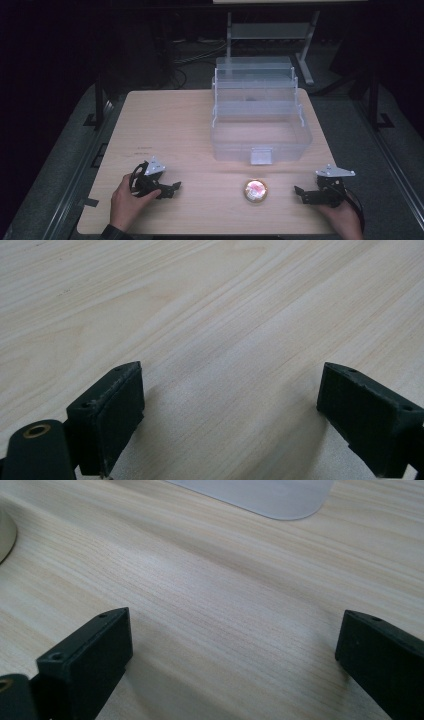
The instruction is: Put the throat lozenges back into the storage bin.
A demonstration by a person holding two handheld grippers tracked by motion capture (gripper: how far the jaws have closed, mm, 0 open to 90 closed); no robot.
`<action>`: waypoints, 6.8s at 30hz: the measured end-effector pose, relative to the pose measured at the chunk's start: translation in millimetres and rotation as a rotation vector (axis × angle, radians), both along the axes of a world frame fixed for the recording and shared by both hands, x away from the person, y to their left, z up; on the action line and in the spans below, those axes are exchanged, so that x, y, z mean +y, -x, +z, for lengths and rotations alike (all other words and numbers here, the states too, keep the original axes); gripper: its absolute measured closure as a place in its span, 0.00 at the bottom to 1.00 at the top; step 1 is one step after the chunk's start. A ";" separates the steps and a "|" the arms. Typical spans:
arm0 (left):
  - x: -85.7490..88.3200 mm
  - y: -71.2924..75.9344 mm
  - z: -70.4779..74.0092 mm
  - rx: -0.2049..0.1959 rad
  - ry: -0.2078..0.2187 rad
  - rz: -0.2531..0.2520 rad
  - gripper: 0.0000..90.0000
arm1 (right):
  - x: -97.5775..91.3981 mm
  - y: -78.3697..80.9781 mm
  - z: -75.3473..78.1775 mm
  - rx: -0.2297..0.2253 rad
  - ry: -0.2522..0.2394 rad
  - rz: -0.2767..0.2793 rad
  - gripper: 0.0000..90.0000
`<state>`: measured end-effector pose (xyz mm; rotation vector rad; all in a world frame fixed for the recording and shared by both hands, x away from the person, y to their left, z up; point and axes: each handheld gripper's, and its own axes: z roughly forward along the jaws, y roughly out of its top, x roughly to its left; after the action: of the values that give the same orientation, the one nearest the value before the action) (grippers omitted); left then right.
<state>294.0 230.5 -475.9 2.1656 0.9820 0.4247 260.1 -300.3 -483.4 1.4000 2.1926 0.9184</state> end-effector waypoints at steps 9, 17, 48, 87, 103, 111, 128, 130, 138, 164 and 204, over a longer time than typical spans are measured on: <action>0.0 -0.1 0.0 0.000 0.000 0.000 0.12 | -0.1 -0.1 0.0 0.000 0.000 0.002 0.01; 0.0 -0.1 0.0 0.000 0.000 0.000 0.12 | 0.9 -1.7 2.8 0.031 0.014 0.016 0.01; 0.0 -0.1 0.0 0.000 0.000 0.000 0.12 | 11.1 -5.4 27.5 0.097 0.031 0.100 0.01; 0.2 -0.1 0.2 0.001 -0.004 -0.002 0.12 | 39.2 -5.0 49.1 0.112 0.039 0.203 0.01; 0.1 -0.1 0.1 0.001 -0.002 -0.001 0.12 | 56.3 -8.5 53.9 0.112 0.044 0.255 0.01; 0.0 -0.1 0.0 0.000 0.000 0.000 0.12 | 64.1 -11.6 56.8 0.110 0.052 0.281 0.01; -0.1 -0.1 0.0 0.000 0.000 0.001 0.12 | 82.1 -16.5 62.5 0.105 0.060 0.341 0.01; 0.0 -0.1 0.0 0.000 0.000 0.001 0.12 | 84.6 -17.0 62.5 0.104 0.063 0.348 0.01; 0.0 -0.1 0.0 0.000 0.000 0.001 0.12 | 92.7 -19.0 62.8 0.107 0.067 0.371 0.01; 0.0 -0.1 0.1 0.000 -0.001 0.000 0.12 | 123.7 -24.1 57.4 0.129 0.092 0.452 0.01; 0.4 -0.2 0.3 0.001 -0.006 -0.004 0.12 | 155.5 -23.2 28.6 0.196 0.160 0.503 0.05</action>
<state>294.2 230.8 -475.7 2.1733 0.9784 0.4255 283.3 -144.8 -454.8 0.9099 2.7675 0.7578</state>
